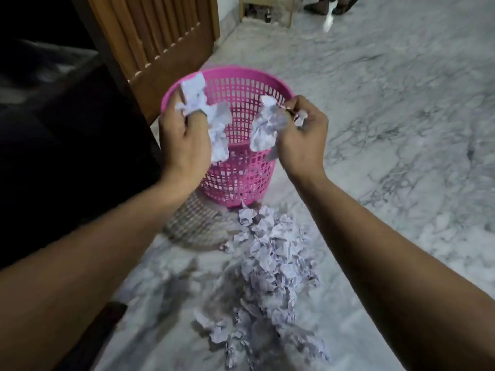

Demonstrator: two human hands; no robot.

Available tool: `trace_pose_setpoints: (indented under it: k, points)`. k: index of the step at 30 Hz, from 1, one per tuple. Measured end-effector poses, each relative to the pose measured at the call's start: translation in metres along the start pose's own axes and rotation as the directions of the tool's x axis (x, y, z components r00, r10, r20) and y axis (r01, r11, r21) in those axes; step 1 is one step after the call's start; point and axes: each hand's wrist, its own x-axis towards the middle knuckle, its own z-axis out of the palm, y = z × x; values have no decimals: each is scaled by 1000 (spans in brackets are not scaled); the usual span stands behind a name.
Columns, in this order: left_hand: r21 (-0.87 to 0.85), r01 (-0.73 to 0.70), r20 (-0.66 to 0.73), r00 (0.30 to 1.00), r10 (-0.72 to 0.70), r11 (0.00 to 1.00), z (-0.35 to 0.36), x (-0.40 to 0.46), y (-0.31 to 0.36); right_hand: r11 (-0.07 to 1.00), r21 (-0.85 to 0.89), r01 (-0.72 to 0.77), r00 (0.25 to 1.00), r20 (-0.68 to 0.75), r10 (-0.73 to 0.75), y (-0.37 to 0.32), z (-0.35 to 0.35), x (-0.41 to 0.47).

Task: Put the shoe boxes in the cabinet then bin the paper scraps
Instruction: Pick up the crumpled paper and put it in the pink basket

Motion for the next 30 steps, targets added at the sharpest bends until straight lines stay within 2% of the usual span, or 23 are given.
trace_pose_setpoints:
  k: [3,5,7,8,9,10,11,12,13,15,16,17,18,19,20,21,22,23,24,25,27,29,30]
  points:
    - [16,-189,-136,972,189,982,16,73,25,992,-99,74,996,-39,-78,-26,22,61]
    - [51,-151,-135,978,157,987,33,106,24,973,-227,40,999,26,-35,-32,36,92]
    - [185,27,19,999,-31,982,48,127,6,915,-396,-77,982,129,138,-26,42,114]
    - [316,132,141,973,-185,939,53,131,-7,855,-498,-142,949,177,260,-21,43,122]
    - [502,206,259,891,-373,840,56,129,-16,797,-573,-191,908,204,365,-18,42,125]
    - [698,197,320,775,-545,689,57,124,-22,747,-631,-209,884,205,421,-15,41,127]
    - [817,113,340,698,-630,566,56,117,-24,718,-665,-205,884,189,428,-15,39,127]
    - [853,41,346,702,-622,520,55,111,-24,712,-680,-175,911,163,380,-13,34,128]
    - [831,-12,366,765,-530,556,54,109,-24,733,-667,-133,949,128,289,-15,28,129]
    - [698,-83,356,902,-244,711,48,95,-25,814,-576,-74,995,12,99,-14,13,116]
    - [599,-154,356,930,-89,786,41,81,-25,860,-507,-51,999,-42,35,-10,2,102]
    - [503,-261,389,920,54,824,33,57,-29,888,-459,-37,997,-78,1,2,-10,82]
    - [426,-390,452,874,181,816,23,27,-36,899,-437,-25,995,-102,-22,19,-24,57]
    - [362,-494,532,806,261,790,10,-11,-45,896,-443,-21,994,-101,-26,39,-39,27]
    - [339,-526,616,751,238,780,-6,-55,-58,882,-471,-24,998,-68,-9,63,-55,-6]
    - [381,-488,693,713,107,786,-26,-100,-73,850,-525,-33,999,-5,36,86,-71,-44]
    - [494,-385,737,661,-140,779,-49,-143,-89,794,-606,-47,992,67,109,108,-87,-84]
    - [637,-273,708,576,-408,721,-75,-185,-107,714,-698,-58,971,127,203,126,-103,-126]
    - [757,-211,631,478,-611,618,-102,-223,-123,618,-782,-82,938,150,314,139,-118,-169]
    - [818,-208,571,398,-718,536,-126,-257,-134,508,-855,-106,889,148,434,149,-133,-210]
    - [832,-249,551,274,-789,495,-158,-304,-141,316,-949,-24,756,189,626,160,-158,-282]
    - [798,-333,581,203,-788,502,-165,-325,-144,271,-950,155,625,307,717,169,-171,-328]
    - [784,-368,596,217,-773,500,-161,-331,-146,279,-935,218,583,354,731,173,-170,-339]
